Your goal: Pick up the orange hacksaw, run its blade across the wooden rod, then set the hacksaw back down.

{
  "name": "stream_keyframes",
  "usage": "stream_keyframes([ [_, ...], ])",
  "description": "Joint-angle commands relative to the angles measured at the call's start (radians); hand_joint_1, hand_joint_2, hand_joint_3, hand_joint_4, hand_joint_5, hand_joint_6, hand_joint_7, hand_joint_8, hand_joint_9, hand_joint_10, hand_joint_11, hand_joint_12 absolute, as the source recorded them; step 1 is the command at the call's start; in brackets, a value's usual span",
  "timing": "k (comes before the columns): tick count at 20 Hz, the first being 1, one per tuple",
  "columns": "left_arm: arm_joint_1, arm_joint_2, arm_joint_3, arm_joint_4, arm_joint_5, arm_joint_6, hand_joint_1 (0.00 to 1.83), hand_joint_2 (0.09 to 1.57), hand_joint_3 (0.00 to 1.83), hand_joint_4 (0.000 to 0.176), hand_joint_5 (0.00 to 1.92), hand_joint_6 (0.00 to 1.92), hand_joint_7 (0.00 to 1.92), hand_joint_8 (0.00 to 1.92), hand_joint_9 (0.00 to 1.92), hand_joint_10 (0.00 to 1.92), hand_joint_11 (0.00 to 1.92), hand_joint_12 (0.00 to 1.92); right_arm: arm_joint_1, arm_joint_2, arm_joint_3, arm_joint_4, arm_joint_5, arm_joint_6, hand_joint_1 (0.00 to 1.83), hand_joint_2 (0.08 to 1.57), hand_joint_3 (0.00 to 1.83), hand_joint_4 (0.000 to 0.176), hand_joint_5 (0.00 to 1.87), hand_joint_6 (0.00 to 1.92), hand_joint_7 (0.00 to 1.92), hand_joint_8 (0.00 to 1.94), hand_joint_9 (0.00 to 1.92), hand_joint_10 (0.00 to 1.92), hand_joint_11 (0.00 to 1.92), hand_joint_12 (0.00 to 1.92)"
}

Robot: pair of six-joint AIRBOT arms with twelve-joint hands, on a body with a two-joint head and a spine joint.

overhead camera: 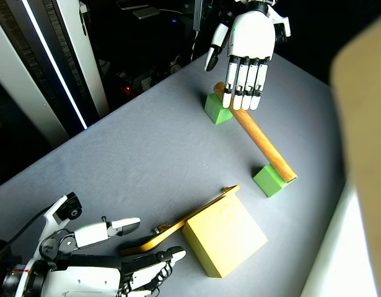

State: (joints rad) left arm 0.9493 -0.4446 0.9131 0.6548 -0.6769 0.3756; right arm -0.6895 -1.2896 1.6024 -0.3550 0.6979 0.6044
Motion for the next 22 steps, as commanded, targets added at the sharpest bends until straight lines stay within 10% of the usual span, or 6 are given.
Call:
stream_keyframes([
  [1, -0.012, 0.008, 0.003, -0.035, -0.028, -0.003, 0.11, 1.29, 0.0, 0.0, 0.1, 0.0, 0.09, 0.0, 0.07, 0.0, 0.0, 0.31, 0.016, 0.002, 0.004, 0.045, 0.103, 0.008, 1.11, 1.18, 0.0, 0.0, 0.39, 0.0, 0.46, 0.0, 0.42, 0.0, 0.0, 0.91],
  [22, -0.021, 0.002, -0.002, -0.12, -0.037, 0.014, 0.11, 1.3, 0.0, 0.0, 0.07, 0.0, 0.06, 0.0, 0.05, 0.0, 0.0, 0.24, 0.02, -0.04, 0.013, 0.046, 0.06, -0.019, 1.05, 1.2, 0.0, 0.0, 0.43, 0.0, 0.51, 0.0, 0.48, 0.0, 0.0, 1.02],
])
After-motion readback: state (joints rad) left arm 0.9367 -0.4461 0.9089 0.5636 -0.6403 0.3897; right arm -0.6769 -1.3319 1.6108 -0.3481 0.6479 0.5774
